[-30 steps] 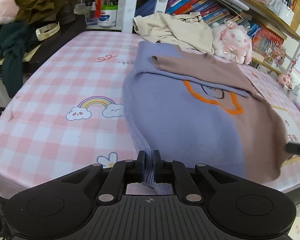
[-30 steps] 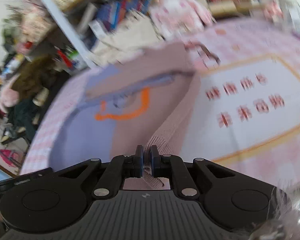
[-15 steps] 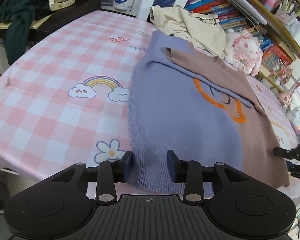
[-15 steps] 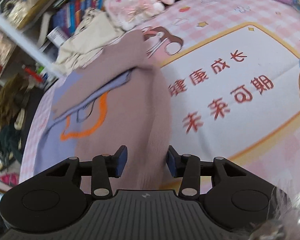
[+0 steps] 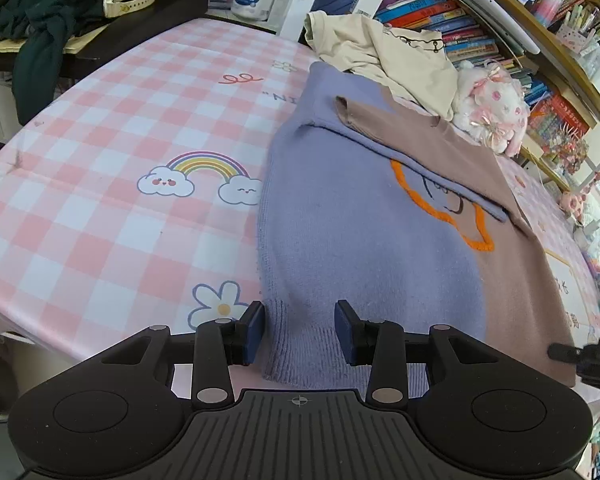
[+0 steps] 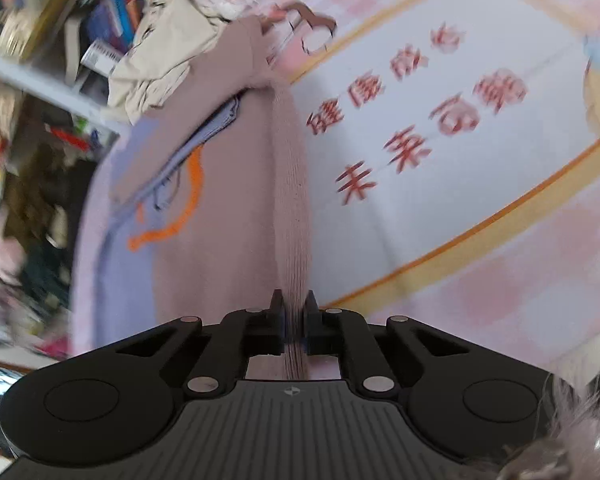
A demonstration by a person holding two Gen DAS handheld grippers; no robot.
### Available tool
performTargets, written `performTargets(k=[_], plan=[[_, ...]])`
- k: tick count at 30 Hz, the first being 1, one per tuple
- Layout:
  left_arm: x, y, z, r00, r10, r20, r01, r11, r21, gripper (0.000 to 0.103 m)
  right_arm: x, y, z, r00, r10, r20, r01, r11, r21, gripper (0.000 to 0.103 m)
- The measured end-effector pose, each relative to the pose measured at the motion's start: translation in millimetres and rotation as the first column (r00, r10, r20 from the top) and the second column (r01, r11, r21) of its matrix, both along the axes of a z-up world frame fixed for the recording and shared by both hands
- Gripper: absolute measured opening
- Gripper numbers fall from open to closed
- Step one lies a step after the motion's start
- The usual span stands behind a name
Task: Fold clothes
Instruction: 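Grasp the lavender hem with the left gripper while the right gripper grasps the mauve hem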
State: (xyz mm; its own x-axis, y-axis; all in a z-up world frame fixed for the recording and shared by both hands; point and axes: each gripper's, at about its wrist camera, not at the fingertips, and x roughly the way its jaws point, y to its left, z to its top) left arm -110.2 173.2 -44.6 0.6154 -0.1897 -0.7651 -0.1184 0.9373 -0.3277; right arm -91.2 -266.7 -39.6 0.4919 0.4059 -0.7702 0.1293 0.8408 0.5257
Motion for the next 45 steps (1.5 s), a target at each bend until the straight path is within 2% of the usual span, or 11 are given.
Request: performTargets(k=[3, 7, 10, 13, 19, 20, 21, 22, 27, 36, 45], plan=[[1, 0, 1, 1.000, -0.005, -0.006, 0.005, 1.000, 0.008, 0.038, -8, 10, 5, 0.999, 0.034, 0.040, -0.030, 0.995, -0.097, 0.008], [1, 3, 1, 1.000, 0.005, -0.012, -0.005, 1.000, -0.010, 0.038, -15, 8, -1, 1.000, 0.001, 0.012, -0.001, 1.000, -0.023, 0.009], [-1, 10, -1, 0.999, 0.041, -0.023, -0.043, 0.995, -0.087, 0.037, -22, 4, -3, 1.000, -0.016, 0.001, 0.016, 1.000, 0.008, 0.009], [-1, 13, -2, 0.998, 0.061, -0.032, -0.065, 0.990, -0.121, 0.036, -25, 4, -2, 0.999, -0.034, 0.000, 0.034, 0.999, 0.021, 0.009], [1, 10, -2, 0.999, 0.033, -0.028, -0.036, 0.994, -0.106, 0.035, -22, 12, 0, 1.000, -0.012, 0.019, 0.012, 1.000, -0.017, 0.007], [2, 10, -2, 0.999, 0.034, -0.027, -0.036, 0.994, -0.104, 0.032, -22, 14, 1, 1.000, 0.001, 0.026, 0.000, 0.999, -0.035, 0.006], [2, 9, -4, 0.999, 0.035, -0.036, -0.038, 0.994, -0.098, 0.012, -23, 16, 2, 0.999, 0.018, 0.035, -0.016, 0.998, -0.055, 0.006], [2, 8, -5, 0.998, 0.036, -0.043, -0.040, 0.995, -0.091, 0.004, -23, 19, 3, 0.998, 0.033, 0.044, -0.029, 0.997, -0.076, 0.006], [-6, 6, -6, 0.999, 0.030, -0.037, -0.033, 0.996, -0.087, 0.003, -30, 24, 6, 0.997, 0.038, 0.061, -0.028, 0.988, -0.154, 0.006], [-21, 2, -5, 0.998, -0.017, -0.053, 0.011, 0.995, -0.101, 0.007, -50, 18, 5, 0.998, 0.024, 0.062, -0.015, 0.991, -0.134, 0.007], [-18, 17, -11, 0.996, -0.049, -0.076, 0.033, 0.981, -0.191, 0.004, -53, 8, 3, 0.998, -0.042, 0.041, 0.045, 0.997, -0.069, 0.006]])
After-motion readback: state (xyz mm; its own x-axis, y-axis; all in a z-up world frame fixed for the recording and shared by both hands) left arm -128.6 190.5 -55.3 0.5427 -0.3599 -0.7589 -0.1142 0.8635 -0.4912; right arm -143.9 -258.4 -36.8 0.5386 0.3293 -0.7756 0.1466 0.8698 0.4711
